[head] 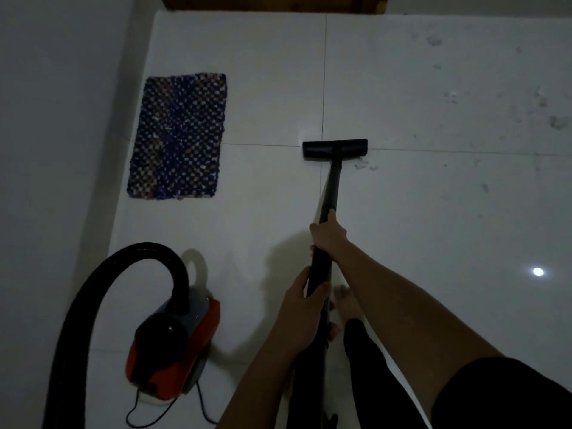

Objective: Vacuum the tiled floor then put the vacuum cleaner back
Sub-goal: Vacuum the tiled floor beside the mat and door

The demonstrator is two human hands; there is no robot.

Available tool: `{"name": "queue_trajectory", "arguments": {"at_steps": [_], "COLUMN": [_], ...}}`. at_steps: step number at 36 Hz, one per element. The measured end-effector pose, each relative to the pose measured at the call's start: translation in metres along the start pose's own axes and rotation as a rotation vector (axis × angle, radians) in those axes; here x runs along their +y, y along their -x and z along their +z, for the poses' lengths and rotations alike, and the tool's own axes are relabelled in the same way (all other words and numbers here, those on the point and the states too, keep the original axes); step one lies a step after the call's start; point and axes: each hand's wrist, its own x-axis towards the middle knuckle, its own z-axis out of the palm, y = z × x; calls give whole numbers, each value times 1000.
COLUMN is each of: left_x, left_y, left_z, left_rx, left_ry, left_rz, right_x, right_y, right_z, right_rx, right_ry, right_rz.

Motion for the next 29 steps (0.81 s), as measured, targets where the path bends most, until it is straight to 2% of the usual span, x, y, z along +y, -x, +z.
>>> {"name": "queue_trajectory", "arguments": {"at_steps": [12,29], "left_x": [-48,-67], "left_y": [38,51], "left_z": [-33,4], "left_rx": [-27,-117], "left_ry": [55,-19], "left_rz": [-46,-30], "right_x": [43,96], "right_y": [36,37], "right_z": [36,0], "right_rx": [17,76], "right_ry": [-77,-125], "right_rz": [-3,63]}}
